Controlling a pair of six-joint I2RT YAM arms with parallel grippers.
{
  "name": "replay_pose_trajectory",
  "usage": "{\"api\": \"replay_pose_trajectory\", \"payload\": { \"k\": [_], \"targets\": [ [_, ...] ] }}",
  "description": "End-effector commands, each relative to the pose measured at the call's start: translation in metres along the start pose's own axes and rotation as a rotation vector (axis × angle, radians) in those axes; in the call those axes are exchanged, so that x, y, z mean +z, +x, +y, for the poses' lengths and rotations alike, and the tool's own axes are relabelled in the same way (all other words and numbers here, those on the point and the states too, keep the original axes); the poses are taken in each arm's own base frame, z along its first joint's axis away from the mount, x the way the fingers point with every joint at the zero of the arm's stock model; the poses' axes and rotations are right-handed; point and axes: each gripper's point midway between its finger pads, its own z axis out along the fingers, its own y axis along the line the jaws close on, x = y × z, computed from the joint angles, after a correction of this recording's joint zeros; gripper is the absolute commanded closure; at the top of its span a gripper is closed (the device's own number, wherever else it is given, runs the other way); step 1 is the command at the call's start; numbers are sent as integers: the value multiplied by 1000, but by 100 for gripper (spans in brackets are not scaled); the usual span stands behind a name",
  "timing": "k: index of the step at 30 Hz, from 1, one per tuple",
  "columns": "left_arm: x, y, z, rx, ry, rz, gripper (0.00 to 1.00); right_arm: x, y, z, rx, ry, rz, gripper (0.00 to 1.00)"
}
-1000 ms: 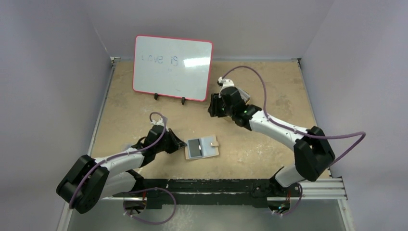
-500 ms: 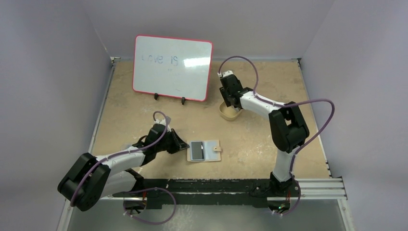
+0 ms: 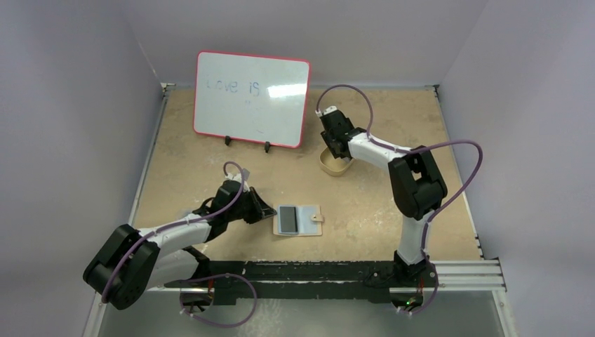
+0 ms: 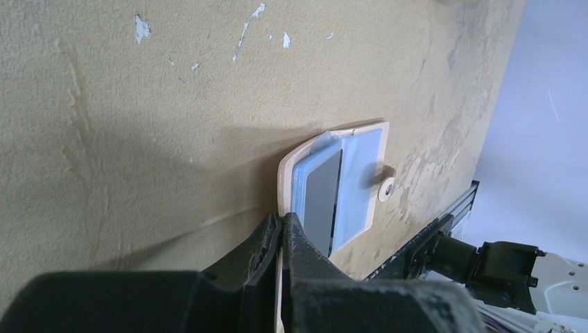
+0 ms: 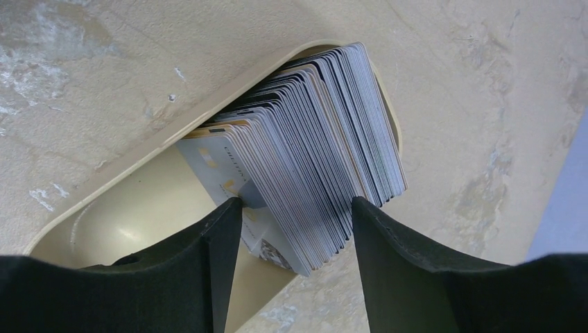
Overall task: Put the credit cards into the card holder
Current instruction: Pick up the credit card from the storage box.
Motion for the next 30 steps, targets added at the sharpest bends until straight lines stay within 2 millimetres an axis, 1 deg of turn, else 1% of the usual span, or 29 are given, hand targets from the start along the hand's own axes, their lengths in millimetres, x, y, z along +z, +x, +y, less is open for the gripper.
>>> {"api": "replay_pose_trajectory", "payload": {
  "k": [1, 5, 14, 22, 30],
  "targets": [
    [-1, -12, -19, 50, 56, -37, 100, -6, -12, -23, 15, 91, -23, 40],
    [0, -12, -19, 48, 54, -39, 100, -12, -16, -27, 27, 98, -34, 44],
    [0, -13, -17, 42, 46, -42, 100, -18, -20, -34, 37, 117, -42, 55],
    [0, -14, -14, 34, 30, -51, 100, -21, -21, -35, 47, 113, -49, 59],
    [0, -15, -12, 22, 27, -61, 100, -24, -29, -38, 55, 120, -76, 62]
  ]
}}
